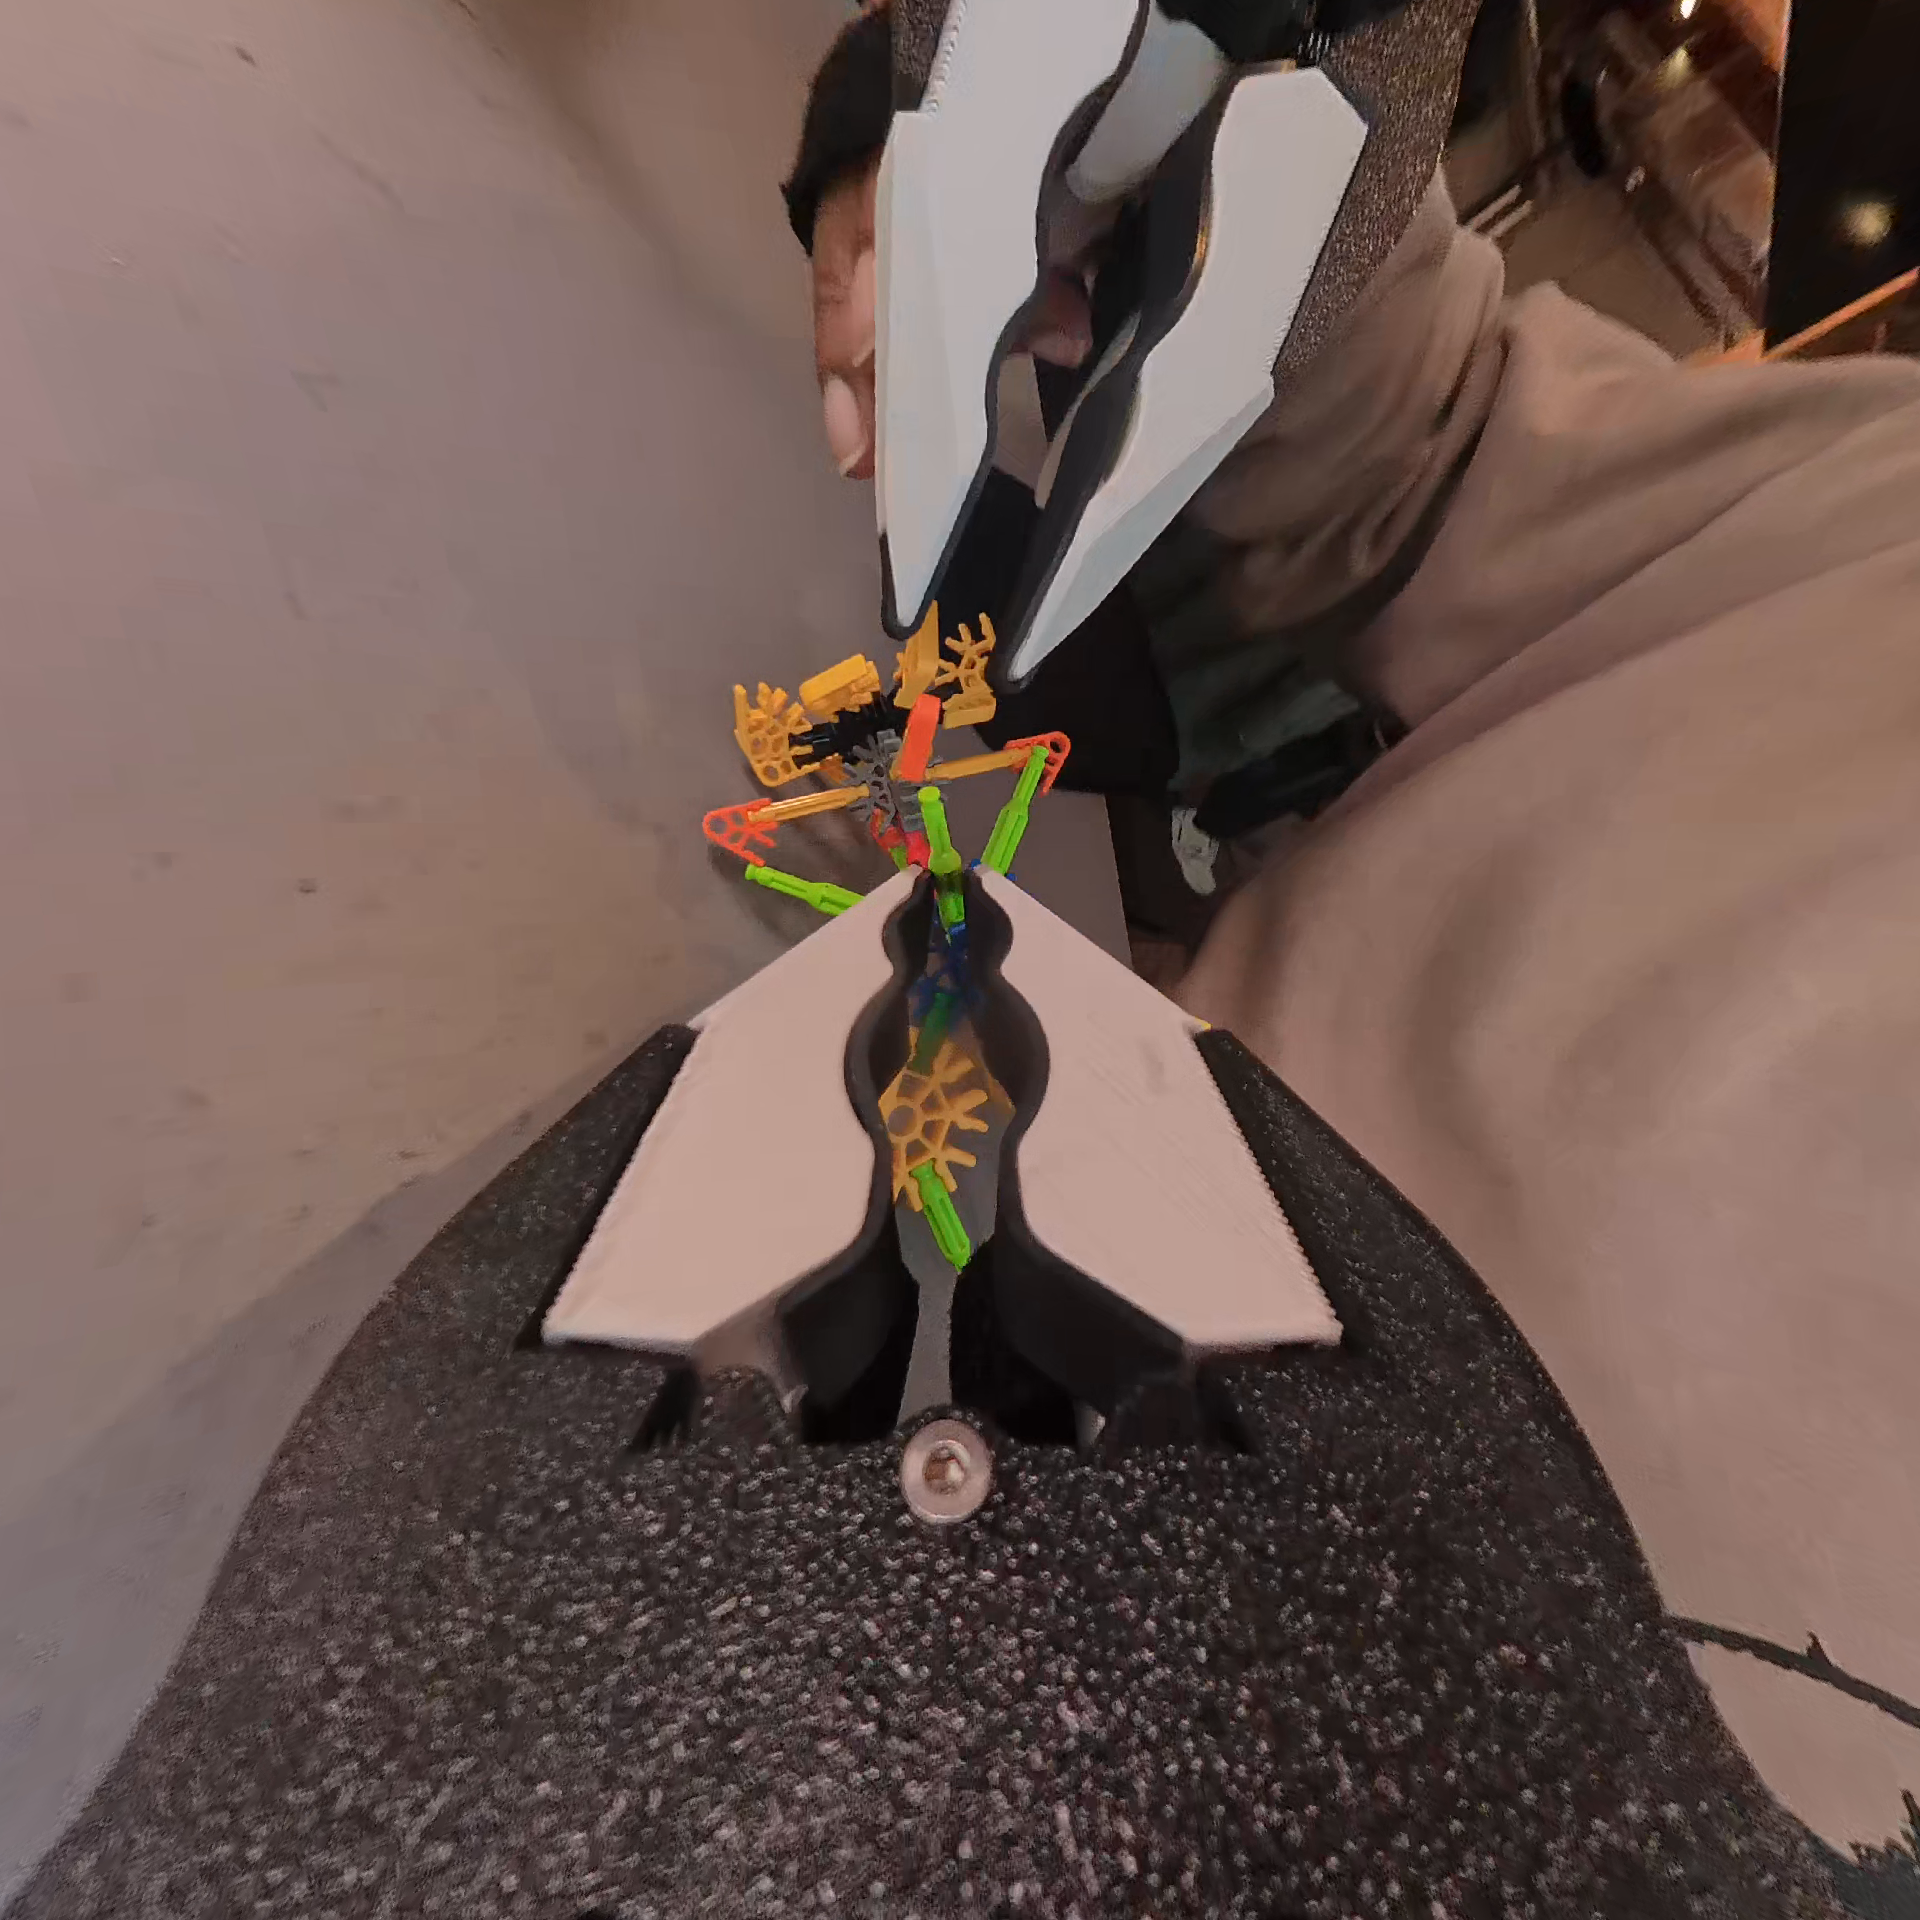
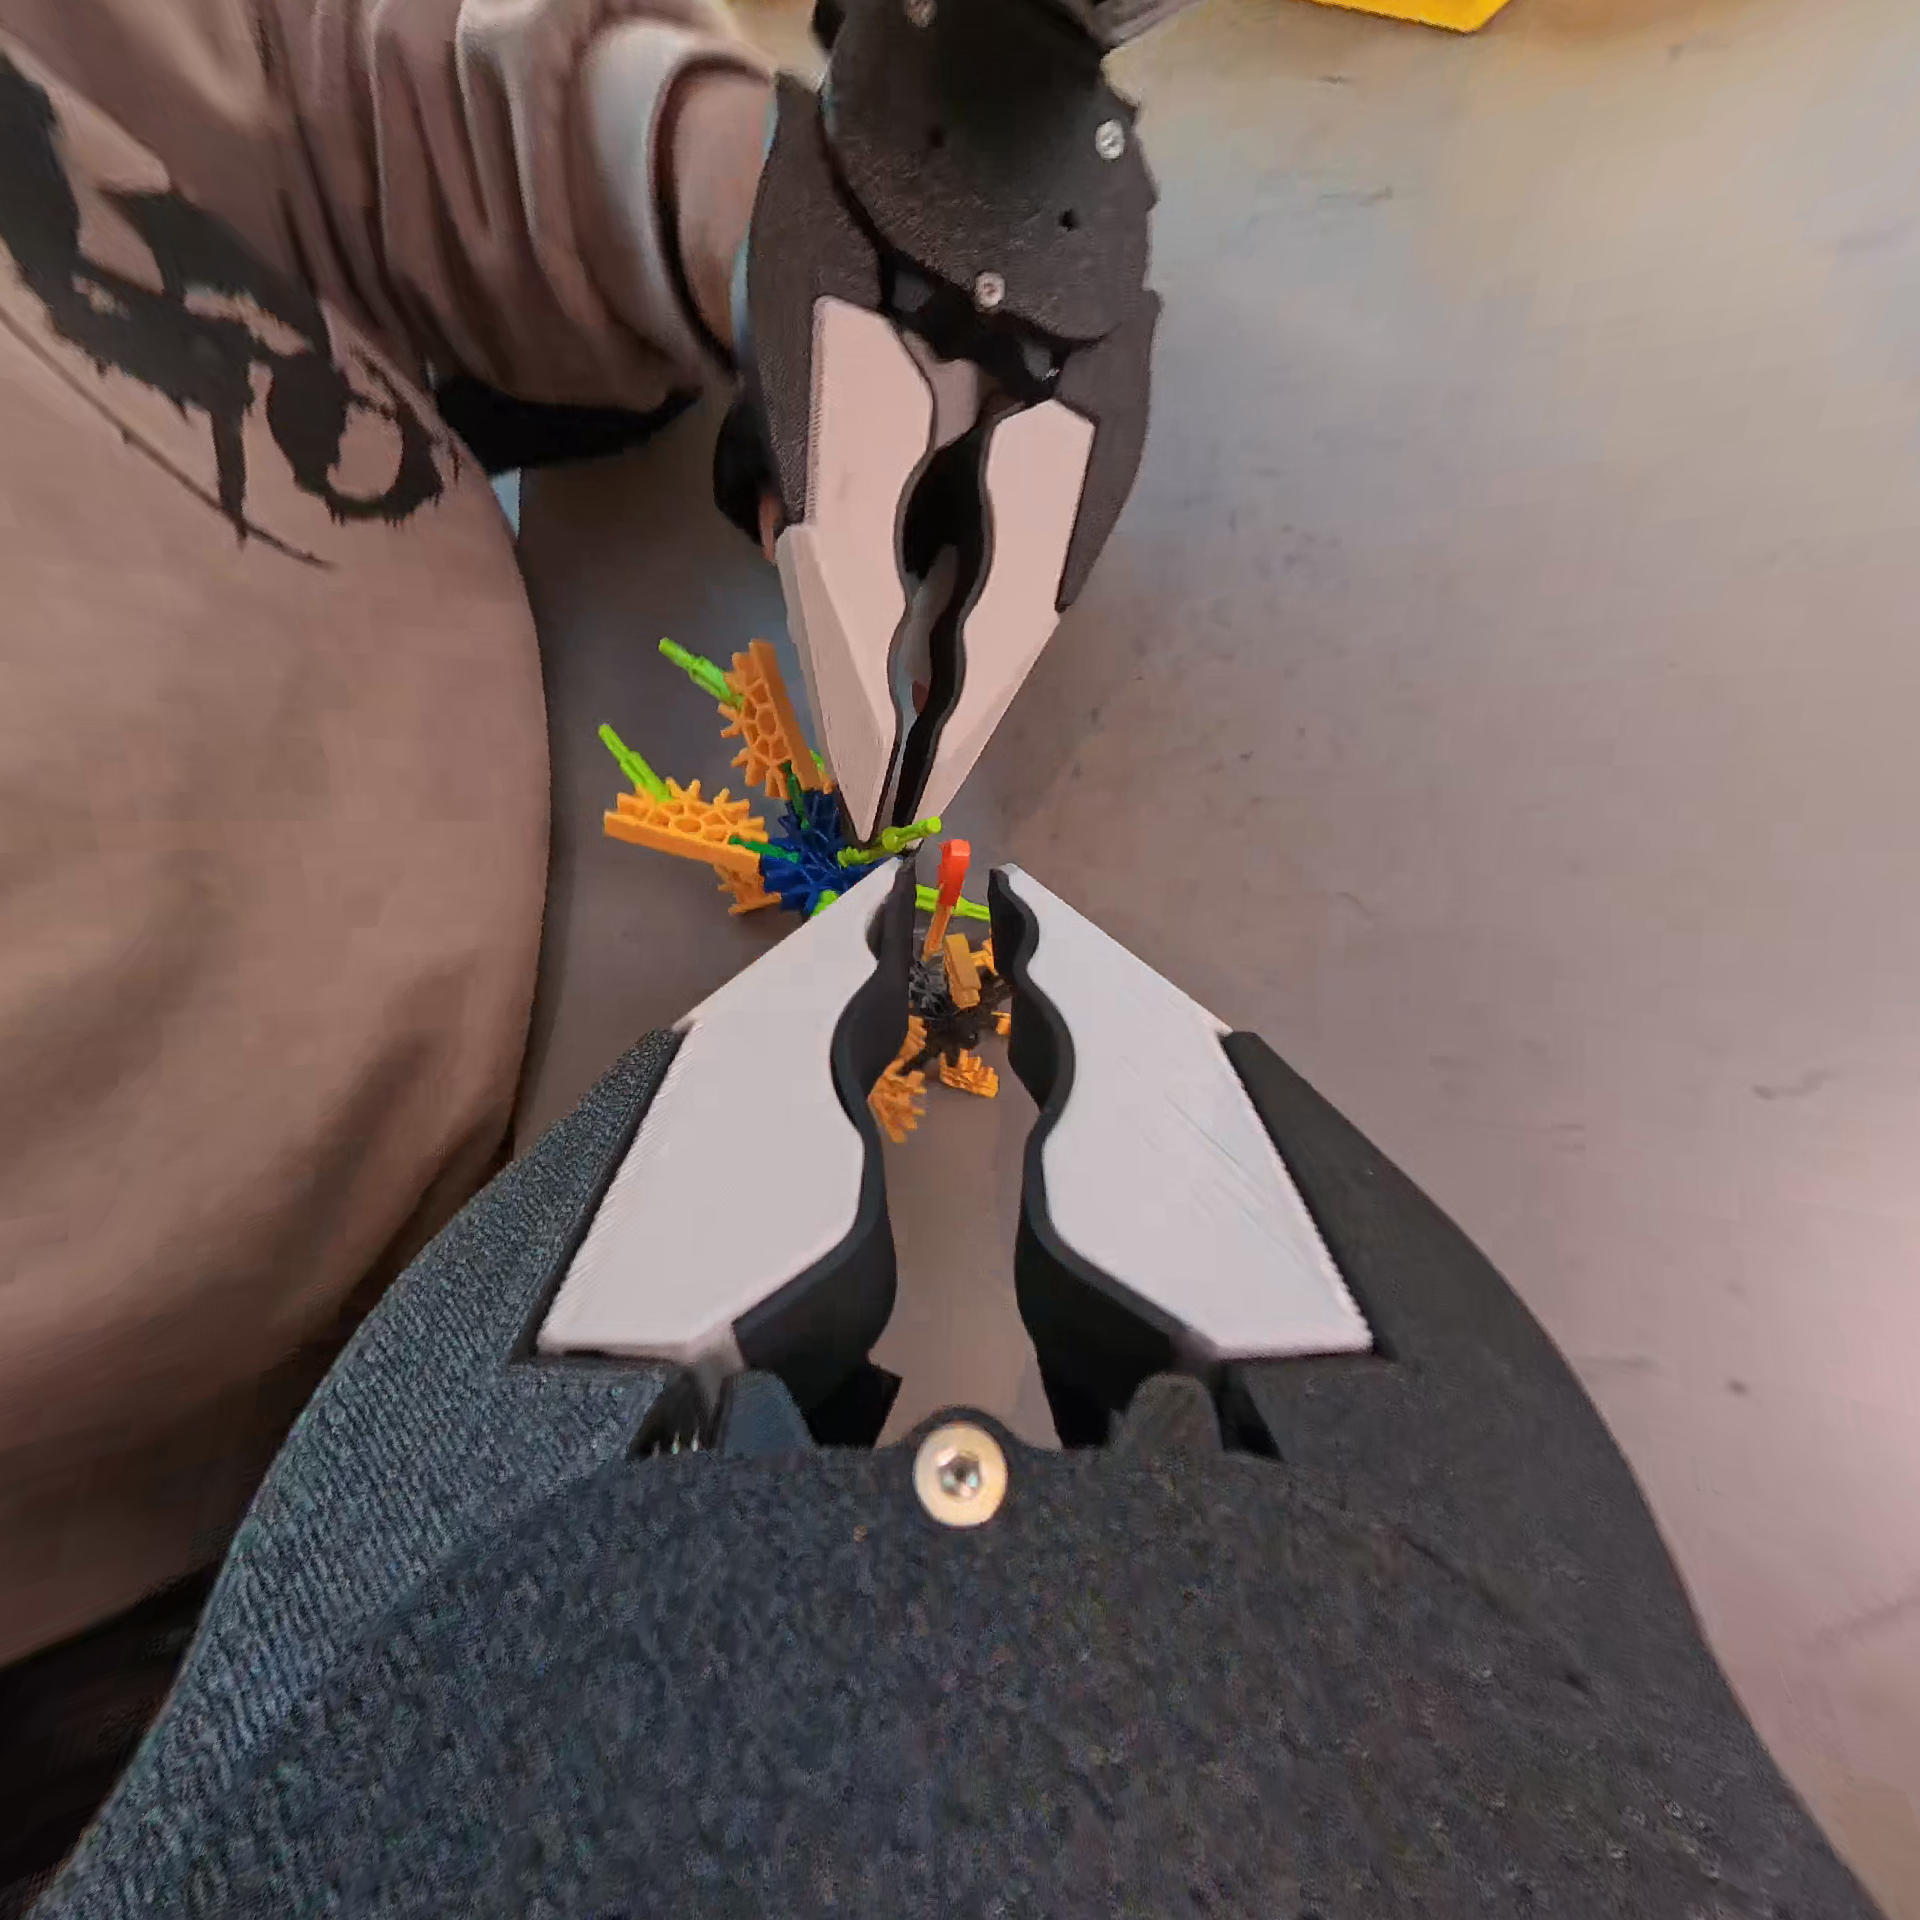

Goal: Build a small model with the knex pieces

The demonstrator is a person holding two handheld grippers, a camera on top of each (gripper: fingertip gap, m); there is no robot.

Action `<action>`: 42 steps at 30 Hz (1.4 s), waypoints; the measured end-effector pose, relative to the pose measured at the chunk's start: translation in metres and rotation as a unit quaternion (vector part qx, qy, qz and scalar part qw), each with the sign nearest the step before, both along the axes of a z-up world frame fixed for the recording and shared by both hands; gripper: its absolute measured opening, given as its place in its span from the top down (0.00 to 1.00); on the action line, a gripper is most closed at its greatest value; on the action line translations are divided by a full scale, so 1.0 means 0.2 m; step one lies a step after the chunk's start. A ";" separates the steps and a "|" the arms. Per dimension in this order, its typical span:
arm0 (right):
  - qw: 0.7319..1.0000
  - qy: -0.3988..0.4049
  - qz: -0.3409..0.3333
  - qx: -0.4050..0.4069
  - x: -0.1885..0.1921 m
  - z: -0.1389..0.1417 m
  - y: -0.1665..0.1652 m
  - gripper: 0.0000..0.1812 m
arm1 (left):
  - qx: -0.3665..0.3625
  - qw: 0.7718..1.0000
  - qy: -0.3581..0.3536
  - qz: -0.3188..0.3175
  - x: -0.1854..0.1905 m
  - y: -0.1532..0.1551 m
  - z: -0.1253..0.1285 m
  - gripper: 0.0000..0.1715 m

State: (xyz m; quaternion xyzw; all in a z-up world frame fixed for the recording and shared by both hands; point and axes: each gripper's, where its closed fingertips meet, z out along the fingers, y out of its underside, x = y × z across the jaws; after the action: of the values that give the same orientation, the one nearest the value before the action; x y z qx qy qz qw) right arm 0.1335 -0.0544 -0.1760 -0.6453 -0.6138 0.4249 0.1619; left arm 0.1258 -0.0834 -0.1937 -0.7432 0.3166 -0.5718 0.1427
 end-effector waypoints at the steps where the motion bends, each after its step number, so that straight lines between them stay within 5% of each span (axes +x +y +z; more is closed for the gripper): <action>1: 0.999 0.011 -0.028 -0.015 -0.02 0.03 0.03 0.93 | -0.008 1.000 -0.015 0.022 -0.01 0.02 0.01 0.97; 6: 0.993 0.061 -0.095 0.040 -0.05 0.16 0.17 0.93 | -0.054 0.990 -0.072 0.110 -0.10 0.13 0.04 0.97; 12: 0.999 0.020 -0.035 0.034 -0.16 0.09 0.11 0.92 | -0.028 0.995 -0.052 0.079 -0.11 0.10 0.03 0.97; 17: 0.991 -0.071 0.107 -0.038 -0.12 -0.02 0.01 0.96 | 0.021 0.999 -0.023 0.031 -0.08 0.04 0.02 0.98; 31: 0.946 -0.017 0.255 -0.198 -0.07 -0.01 -0.12 0.99 | 0.035 0.998 -0.029 -0.054 -0.04 -0.06 0.03 0.97; 38: 0.955 -0.025 0.231 -0.183 -0.10 -0.04 -0.06 0.98 | 0.027 0.999 -0.015 -0.025 -0.07 -0.01 0.00 0.96; 42: 0.976 0.033 0.175 -0.129 -0.13 0.06 0.02 0.91 | 0.016 1.000 -0.018 0.001 -0.10 0.01 0.01 0.94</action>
State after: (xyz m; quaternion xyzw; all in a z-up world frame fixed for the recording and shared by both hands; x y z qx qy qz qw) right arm 0.1071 -0.0503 -0.1646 -0.5292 -0.6514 0.5433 0.0204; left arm 0.1058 -0.0810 -0.1914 -0.7308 0.3225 -0.5797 0.1607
